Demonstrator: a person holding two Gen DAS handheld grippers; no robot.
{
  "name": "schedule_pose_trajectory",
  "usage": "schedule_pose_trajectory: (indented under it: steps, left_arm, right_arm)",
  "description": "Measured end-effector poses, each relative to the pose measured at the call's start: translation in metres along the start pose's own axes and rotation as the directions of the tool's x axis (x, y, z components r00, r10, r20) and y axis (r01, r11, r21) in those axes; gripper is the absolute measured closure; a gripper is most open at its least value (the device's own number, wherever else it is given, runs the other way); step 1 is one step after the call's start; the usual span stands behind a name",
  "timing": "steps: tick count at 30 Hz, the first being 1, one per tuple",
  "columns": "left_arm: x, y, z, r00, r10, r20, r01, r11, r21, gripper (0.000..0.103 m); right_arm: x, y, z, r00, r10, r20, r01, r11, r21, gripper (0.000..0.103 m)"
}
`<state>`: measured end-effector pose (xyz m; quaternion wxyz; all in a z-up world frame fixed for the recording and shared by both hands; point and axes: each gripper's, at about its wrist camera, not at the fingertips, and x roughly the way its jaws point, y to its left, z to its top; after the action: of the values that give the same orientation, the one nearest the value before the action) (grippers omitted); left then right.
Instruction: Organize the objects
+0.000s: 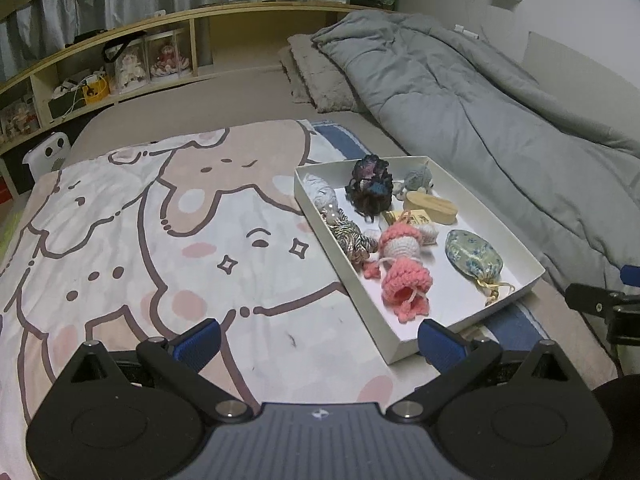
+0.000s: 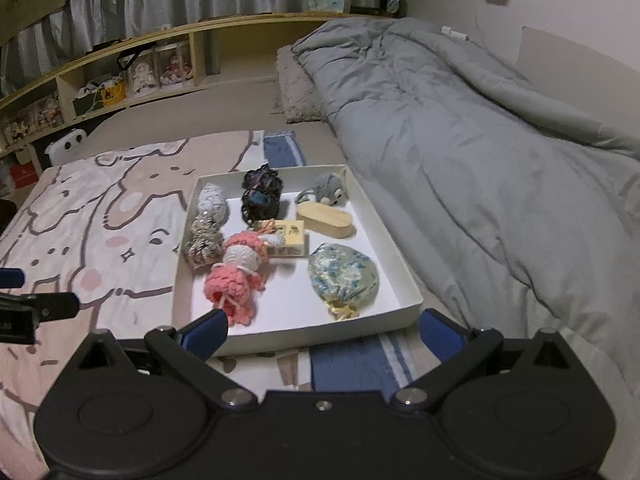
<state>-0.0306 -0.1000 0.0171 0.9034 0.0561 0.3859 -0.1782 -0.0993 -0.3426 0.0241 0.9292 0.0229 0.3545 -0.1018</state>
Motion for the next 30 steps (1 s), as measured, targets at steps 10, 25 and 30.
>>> schedule_pose_trajectory:
  steps: [10, 25, 30]
  left_arm:
    - [0.0011, -0.0032, -0.0024, 1.000, 0.003, 0.010, -0.003, 1.000, 0.009, 0.000]
    - [0.0029, -0.0071, -0.0050, 1.000, 0.019, 0.011, -0.019, 1.000, 0.020, 0.000]
    - [0.0033, -0.0072, -0.0054, 1.000, 0.016, 0.009, -0.016, 1.000, 0.019, 0.000]
  right_arm:
    - [0.0039, 0.0064, -0.0059, 1.000, -0.011, -0.001, 0.011, 1.000, -0.026, 0.000]
    - [0.0027, 0.0065, -0.0066, 1.000, -0.003, 0.001, 0.003, 1.000, -0.021, 0.000]
    - [0.0034, 0.0074, -0.0060, 1.000, -0.003, -0.002, 0.003, 1.000, -0.024, 0.000]
